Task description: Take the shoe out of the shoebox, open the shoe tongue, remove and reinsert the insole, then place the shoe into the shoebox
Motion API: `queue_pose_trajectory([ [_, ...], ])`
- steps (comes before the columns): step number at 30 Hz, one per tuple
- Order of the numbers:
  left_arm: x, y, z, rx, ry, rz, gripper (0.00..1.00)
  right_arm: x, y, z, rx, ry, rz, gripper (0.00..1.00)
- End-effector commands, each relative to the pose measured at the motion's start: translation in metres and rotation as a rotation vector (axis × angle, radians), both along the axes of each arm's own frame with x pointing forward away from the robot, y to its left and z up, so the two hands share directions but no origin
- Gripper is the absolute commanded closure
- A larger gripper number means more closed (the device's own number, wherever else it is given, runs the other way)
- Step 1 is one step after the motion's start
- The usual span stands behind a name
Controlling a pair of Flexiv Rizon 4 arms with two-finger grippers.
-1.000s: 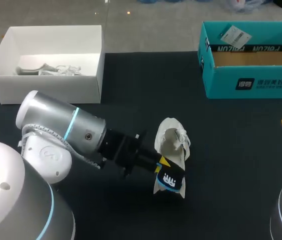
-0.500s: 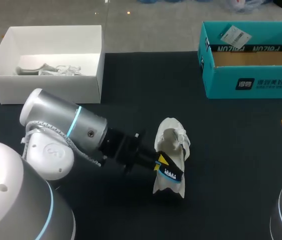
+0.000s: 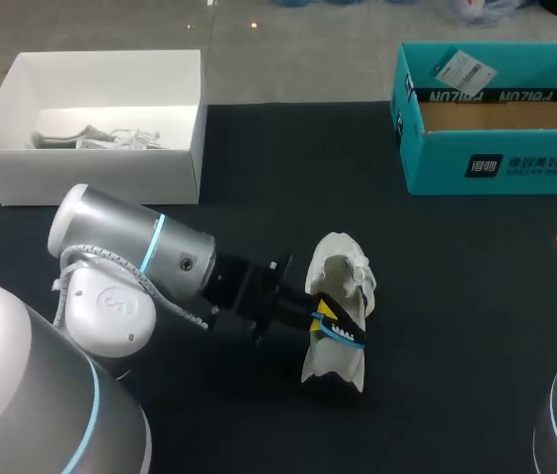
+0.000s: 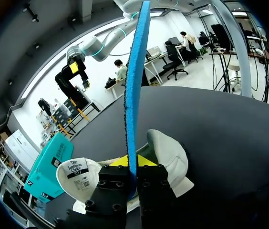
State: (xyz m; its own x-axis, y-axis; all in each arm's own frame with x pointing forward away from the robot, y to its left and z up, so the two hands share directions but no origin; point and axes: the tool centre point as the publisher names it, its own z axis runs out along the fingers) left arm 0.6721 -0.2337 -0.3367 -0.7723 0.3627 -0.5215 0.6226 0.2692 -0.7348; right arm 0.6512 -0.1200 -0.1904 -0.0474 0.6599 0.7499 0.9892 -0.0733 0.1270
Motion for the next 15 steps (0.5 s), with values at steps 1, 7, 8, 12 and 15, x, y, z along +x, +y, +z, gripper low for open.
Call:
queue_pose_trajectory([
  [1,0.004,-0.007,-0.006,0.004,0.000,0.018,1.00,-0.002,0.001,0.000,-0.002,-0.001,-0.003,0.00],
  [7,0.006,-0.006,-0.006,0.006,0.003,0.038,1.00,-0.002,0.001,0.000,-0.002,-0.001,-0.003,0.00],
  [8,0.005,-0.007,-0.004,-0.006,-0.002,0.037,1.00,-0.002,0.001,0.000,-0.002,-0.001,-0.003,0.00],
  [12,0.001,-0.008,0.006,-0.019,-0.020,0.032,0.79,-0.002,0.001,0.000,-0.002,-0.001,-0.003,0.00],
  [15,-0.002,-0.007,0.014,-0.021,-0.037,0.025,0.79,-0.002,0.001,0.000,-0.002,-0.001,-0.003,0.00],
])
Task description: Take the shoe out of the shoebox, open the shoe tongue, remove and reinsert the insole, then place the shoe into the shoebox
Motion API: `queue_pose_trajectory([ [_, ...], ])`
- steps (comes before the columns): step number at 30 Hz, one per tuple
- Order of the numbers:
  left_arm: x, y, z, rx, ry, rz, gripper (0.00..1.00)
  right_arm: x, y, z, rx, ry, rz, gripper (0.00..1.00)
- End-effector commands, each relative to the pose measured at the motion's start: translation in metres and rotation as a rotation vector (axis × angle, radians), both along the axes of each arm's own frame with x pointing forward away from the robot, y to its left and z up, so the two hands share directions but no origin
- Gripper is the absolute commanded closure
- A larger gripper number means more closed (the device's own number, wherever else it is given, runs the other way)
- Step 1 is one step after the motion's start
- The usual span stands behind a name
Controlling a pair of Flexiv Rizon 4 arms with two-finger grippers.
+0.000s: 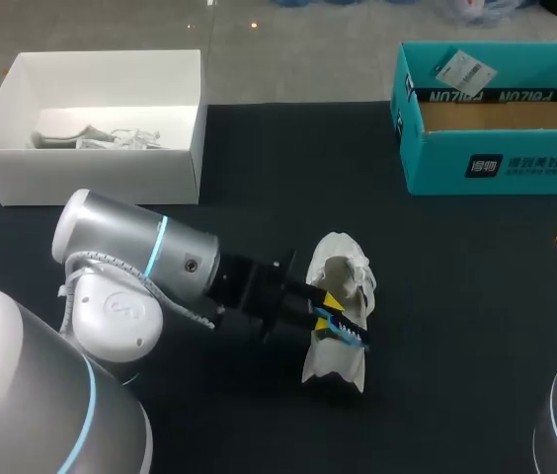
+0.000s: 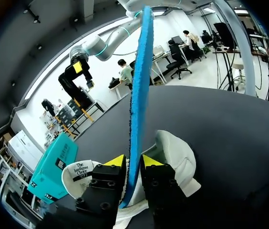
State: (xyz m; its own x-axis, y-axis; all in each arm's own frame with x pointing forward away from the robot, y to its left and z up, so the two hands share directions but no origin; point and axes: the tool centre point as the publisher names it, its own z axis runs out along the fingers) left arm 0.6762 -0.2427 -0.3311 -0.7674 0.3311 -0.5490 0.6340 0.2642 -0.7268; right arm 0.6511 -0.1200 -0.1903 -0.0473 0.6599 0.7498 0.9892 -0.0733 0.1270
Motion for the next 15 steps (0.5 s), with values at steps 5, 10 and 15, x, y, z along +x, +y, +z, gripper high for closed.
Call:
queue_pose_trajectory([
  [5,-0.0122,0.0033,0.0155,0.016,-0.034,-0.006,0.82,-0.0016,0.0007,-0.0001,-0.002,-0.001,-0.003,0.00],
  [10,-0.0167,0.0053,0.0174,0.025,-0.036,-0.012,0.98,-0.0016,0.0007,-0.0001,-0.002,-0.001,-0.003,0.00],
  [15,-0.0110,0.0056,0.0084,0.023,-0.030,-0.013,1.00,-0.0016,0.0007,-0.0001,-0.002,-0.001,-0.003,0.00],
])
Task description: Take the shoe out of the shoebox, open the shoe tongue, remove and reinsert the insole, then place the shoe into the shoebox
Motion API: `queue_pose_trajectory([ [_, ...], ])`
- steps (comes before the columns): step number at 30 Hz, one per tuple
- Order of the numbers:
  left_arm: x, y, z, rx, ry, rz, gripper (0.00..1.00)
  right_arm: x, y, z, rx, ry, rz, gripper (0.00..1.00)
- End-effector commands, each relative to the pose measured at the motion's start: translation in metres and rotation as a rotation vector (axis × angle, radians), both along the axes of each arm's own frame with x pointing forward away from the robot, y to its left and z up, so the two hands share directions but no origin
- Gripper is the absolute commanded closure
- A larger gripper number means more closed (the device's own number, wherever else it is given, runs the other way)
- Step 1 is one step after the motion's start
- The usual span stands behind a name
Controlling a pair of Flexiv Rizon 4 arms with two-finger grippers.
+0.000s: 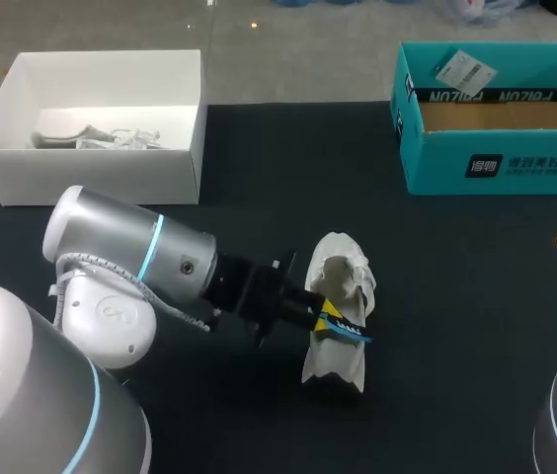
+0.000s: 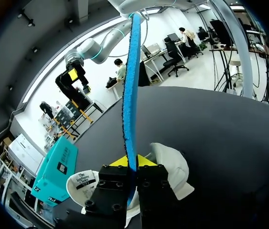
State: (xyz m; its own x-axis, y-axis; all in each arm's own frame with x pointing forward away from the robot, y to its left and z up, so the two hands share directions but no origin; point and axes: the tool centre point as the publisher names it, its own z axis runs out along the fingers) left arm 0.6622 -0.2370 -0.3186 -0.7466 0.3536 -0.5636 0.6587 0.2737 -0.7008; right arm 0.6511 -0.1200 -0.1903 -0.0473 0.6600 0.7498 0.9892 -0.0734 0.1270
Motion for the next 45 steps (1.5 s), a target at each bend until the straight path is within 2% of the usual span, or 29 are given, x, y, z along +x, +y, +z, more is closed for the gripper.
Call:
queue_pose_trajectory([
  [1,0.005,-0.001,-0.007,0.009,-0.008,-0.002,1.00,-0.002,0.001,0.000,-0.002,-0.001,-0.003,0.00],
  [10,0.020,-0.003,-0.028,-0.007,-0.004,0.019,1.00,-0.002,0.001,0.000,-0.002,-0.001,-0.003,0.00],
  [18,0.023,-0.008,-0.032,-0.045,0.026,0.044,1.00,-0.002,0.001,0.000,-0.002,-0.001,-0.003,0.00],
  [19,0.021,-0.008,-0.029,-0.057,0.025,0.044,0.97,-0.002,0.001,0.000,-0.002,-0.001,-0.003,0.00],
  [20,0.020,-0.008,-0.026,-0.060,0.020,0.043,0.73,-0.002,0.001,0.000,-0.002,-0.001,-0.003,0.00],
  [21,0.018,-0.008,-0.022,-0.064,0.013,0.042,0.58,-0.002,0.001,0.000,-0.002,-0.001,-0.003,0.00],
  [22,0.015,-0.007,-0.016,-0.072,0.004,0.040,0.51,-0.002,0.001,0.000,-0.002,-0.001,-0.003,0.00],
  [23,0.013,-0.006,-0.012,-0.074,-0.003,0.037,0.50,-0.002,0.001,0.000,-0.002,-0.001,-0.003,0.00],
  [25,0.009,-0.005,-0.003,-0.071,-0.017,0.031,0.56,-0.002,0.001,0.000,-0.002,-0.001,-0.003,0.00],
  [26,0.008,-0.005,0.000,-0.068,-0.028,0.026,0.65,-0.002,0.001,0.000,-0.002,-0.001,-0.003,0.00],
  [30,0.002,-0.006,0.004,-0.056,-0.032,0.009,0.82,-0.002,0.001,0.000,-0.002,-0.001,-0.003,0.00],
  [32,0.002,-0.007,-0.001,-0.054,-0.023,0.006,1.00,-0.002,0.001,0.000,-0.002,-0.001,-0.003,0.00],
  [34,0.004,-0.007,-0.006,-0.029,-0.016,0.001,1.00,-0.002,0.001,0.000,-0.002,-0.001,-0.003,0.00],
  [39,0.009,-0.012,-0.016,-0.052,0.005,-0.004,1.00,-0.002,0.001,0.000,-0.002,-0.001,-0.003,0.00],
  [45,0.023,-0.016,-0.027,-0.073,0.002,0.019,1.00,-0.002,0.001,0.000,-0.002,-0.001,-0.003,0.00],
])
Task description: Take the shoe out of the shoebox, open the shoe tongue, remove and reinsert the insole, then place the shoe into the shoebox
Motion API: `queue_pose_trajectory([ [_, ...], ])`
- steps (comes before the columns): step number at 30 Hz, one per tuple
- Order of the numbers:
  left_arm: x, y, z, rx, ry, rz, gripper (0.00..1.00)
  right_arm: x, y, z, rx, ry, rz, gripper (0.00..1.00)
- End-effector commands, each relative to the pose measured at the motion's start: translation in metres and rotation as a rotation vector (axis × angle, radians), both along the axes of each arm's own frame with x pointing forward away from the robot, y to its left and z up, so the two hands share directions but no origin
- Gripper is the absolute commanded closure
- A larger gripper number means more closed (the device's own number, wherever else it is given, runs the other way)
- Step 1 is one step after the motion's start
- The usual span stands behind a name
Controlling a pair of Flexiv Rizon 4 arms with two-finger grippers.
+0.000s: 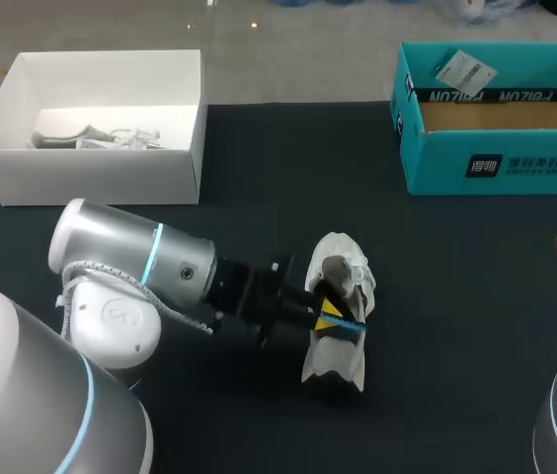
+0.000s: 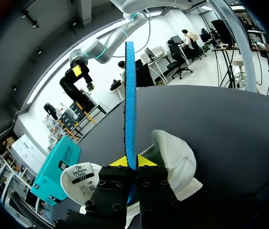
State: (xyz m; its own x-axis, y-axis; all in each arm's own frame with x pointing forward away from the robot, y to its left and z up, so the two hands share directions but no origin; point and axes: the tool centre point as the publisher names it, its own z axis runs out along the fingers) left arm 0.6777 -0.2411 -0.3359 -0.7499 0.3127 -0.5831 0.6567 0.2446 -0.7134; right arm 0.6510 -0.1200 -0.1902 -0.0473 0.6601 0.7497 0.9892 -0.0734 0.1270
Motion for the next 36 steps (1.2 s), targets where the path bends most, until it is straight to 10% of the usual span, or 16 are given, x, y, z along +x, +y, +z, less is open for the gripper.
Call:
queue_pose_trajectory([
  [1,0.011,-0.013,-0.012,-0.016,0.003,0.010,1.00,-0.001,0.001,0.000,-0.002,-0.001,-0.003,0.00],
  [11,0.013,-0.010,-0.020,-0.017,0.028,0.048,1.00,-0.001,0.001,0.000,-0.002,-0.001,-0.003,0.00],
  [13,0.008,-0.009,-0.010,-0.035,0.019,0.045,0.60,-0.001,0.001,0.000,-0.002,-0.001,-0.003,0.00],
  [15,0.004,-0.009,-0.001,-0.056,0.005,0.047,0.56,-0.001,0.001,0.000,-0.002,-0.001,-0.003,0.00],
  [23,-0.008,-0.007,0.019,-0.046,-0.034,0.027,0.65,-0.001,0.001,0.000,-0.002,-0.001,-0.003,0.00],
  [28,-0.008,-0.009,0.011,-0.028,-0.019,0.012,1.00,-0.001,0.001,0.000,-0.002,-0.001,-0.003,0.00],
  [36,0.004,-0.012,-0.008,-0.018,0.006,0.010,1.00,-0.001,0.001,0.000,-0.002,-0.001,-0.003,0.00],
])
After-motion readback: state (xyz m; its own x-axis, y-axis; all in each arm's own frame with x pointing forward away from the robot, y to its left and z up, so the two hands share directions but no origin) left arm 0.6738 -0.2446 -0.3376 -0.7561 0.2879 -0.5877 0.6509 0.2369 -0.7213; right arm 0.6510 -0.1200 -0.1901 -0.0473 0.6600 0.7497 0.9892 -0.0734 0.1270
